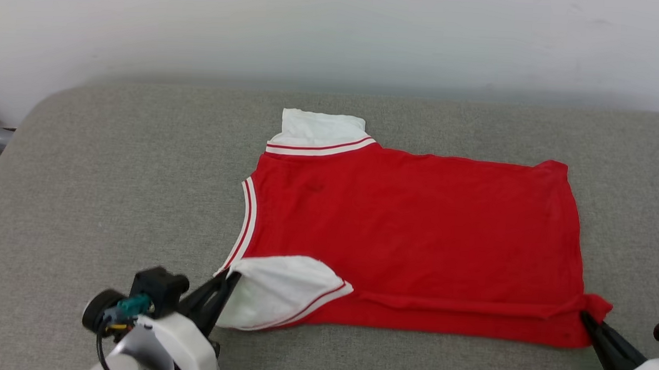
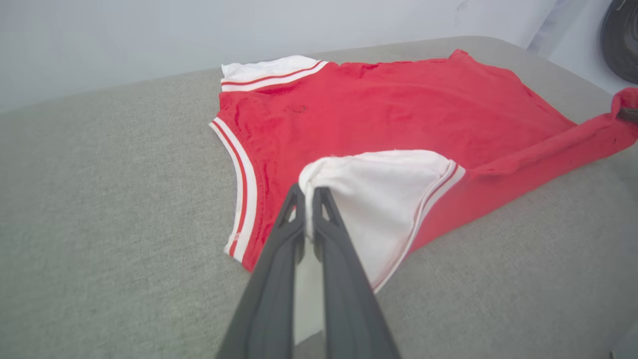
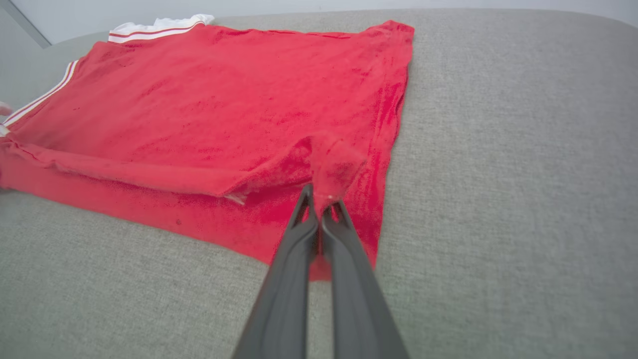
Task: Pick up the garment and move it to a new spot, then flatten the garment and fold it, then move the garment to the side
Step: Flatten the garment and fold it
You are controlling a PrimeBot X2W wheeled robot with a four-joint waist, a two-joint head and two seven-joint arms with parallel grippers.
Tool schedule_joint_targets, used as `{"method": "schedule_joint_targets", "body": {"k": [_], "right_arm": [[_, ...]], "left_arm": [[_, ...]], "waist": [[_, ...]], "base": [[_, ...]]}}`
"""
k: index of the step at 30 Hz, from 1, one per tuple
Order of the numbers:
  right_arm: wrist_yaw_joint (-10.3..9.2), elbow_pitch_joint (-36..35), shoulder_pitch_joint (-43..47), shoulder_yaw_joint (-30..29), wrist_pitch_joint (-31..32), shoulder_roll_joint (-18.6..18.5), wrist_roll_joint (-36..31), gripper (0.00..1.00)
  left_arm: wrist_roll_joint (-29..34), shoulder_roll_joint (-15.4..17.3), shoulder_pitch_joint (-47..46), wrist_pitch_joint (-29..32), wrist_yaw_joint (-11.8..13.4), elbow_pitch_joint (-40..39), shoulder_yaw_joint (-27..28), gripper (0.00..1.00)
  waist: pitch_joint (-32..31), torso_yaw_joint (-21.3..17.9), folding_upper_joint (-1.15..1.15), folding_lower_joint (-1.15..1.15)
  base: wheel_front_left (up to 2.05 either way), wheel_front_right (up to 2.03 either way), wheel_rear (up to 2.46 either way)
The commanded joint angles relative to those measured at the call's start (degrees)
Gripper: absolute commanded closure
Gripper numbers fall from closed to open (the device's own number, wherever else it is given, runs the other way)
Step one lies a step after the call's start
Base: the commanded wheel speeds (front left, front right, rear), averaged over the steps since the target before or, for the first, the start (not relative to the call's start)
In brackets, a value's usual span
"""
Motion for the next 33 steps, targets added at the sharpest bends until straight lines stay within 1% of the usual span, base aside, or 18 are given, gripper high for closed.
{"method": "schedule_joint_targets", "body": {"k": [1,4,5,6,7,12,16,18,23,27,28,29,30,33], "right_arm": [[-0.09,-1.01,-1.65,-0.74,0.53,0.84,0.97,1.0],[-0.09,-2.26,-3.84,-0.92,1.87,0.63,0.46,1.0],[-0.08,-2.54,-7.84,-0.56,3.73,0.73,0.08,1.0],[-0.09,-1.44,-10.58,-0.55,5.04,0.74,-0.23,1.0],[-0.08,-0.96,-11.52,-0.45,5.33,0.82,-0.33,1.0],[-0.09,1.62,-15.8,0.74,6.5,1.03,-1.07,1.0],[-0.09,4.45,-18.27,2.45,7.31,1.52,-1.69,1.0],[-0.09,5.99,-19.4,3.5,7.41,1.76,-1.97,1.0],[-0.09,9.88,-20.32,5.99,7.46,2.52,-3.21,1.0],[-0.08,10.37,-20.67,5.89,5.52,2.92,-2.48,1.0],[-0.08,10.16,-20.51,5.72,5.09,2.82,-2.52,0.72],[-0.08,9.87,-20.31,5.49,4.65,2.68,-2.69,0.29],[-0.08,9.46,-20.18,5.18,3.98,2.56,-2.98,0.0],[-0.08,7.74,-19.48,3.52,2.47,2.43,-3.1,0.0]], "left_arm": [[-0.02,-0.44,-3.19,0.81,-0.97,0.95,0.25,1.0],[0.73,-1.15,-8.38,1.71,-2.99,4.46,0.08,1.0],[1.26,-2.56,-16.31,2.05,-5.96,11.68,0.0,1.0],[1.76,-3.72,-20.35,2.36,-7.23,15.8,-1.04,1.0],[2.11,-3.81,-21.67,2.49,-7.67,17.3,-1.47,1.0],[2.0,-5.42,-26.91,1.62,-8.69,24.46,-3.38,1.0],[1.05,-6.36,-29.59,0.87,-8.93,30.03,-5.42,1.0],[0.02,-7.4,-30.25,0.85,-9.0,32.41,-7.08,1.0],[-3.35,-8.41,-30.35,0.22,-9.05,36.21,-11.94,1.0],[-6.39,-8.66,-30.72,-1.57,-9.08,37.54,-14.9,1.0],[-7.13,-8.54,-31.03,-2.07,-9.08,37.85,-15.21,1.0],[-7.76,-8.33,-31.37,-2.32,-9.07,38.14,-15.58,0.57],[-8.07,-8.15,-31.84,-2.78,-9.06,38.12,-15.95,0.0],[-10.07,-7.12,-33.02,-3.58,-9.06,37.11,-16.65,0.0]], "waist": [[1.83,-0.62,0.0,-0.01],[3.86,-1.36,0.0,-0.01],[7.21,-2.42,0.0,-0.01],[9.08,-2.77,0.0,-0.01],[9.67,-2.91,0.0,-0.01],[12.3,-3.36,0.0,-0.01],[14.06,-3.53,0.0,-0.01],[14.68,-3.46,0.0,-0.01],[15.46,-3.33,0.0,-0.01],[14.59,-2.99,0.0,-0.01],[14.12,-2.87,0.0,-0.01],[13.62,-2.76,0.0,-0.01],[13.06,-2.64,0.0,-0.01],[11.31,-2.17,0.0,-0.01]], "base": [[0.0,0.0,0.0],[0.0,0.0,0.0],[0.0,0.0,0.0],[0.0,0.0,0.0],[0.0,0.0,0.0],[0.0,0.0,0.0],[0.0,0.0,0.0],[0.0,0.0,0.0],[0.0,0.0,0.0],[0.0,0.0,0.0],[0.0,0.0,0.0],[0.0,0.0,0.0],[0.0,0.0,0.0],[0.0,0.0,0.0]]}}
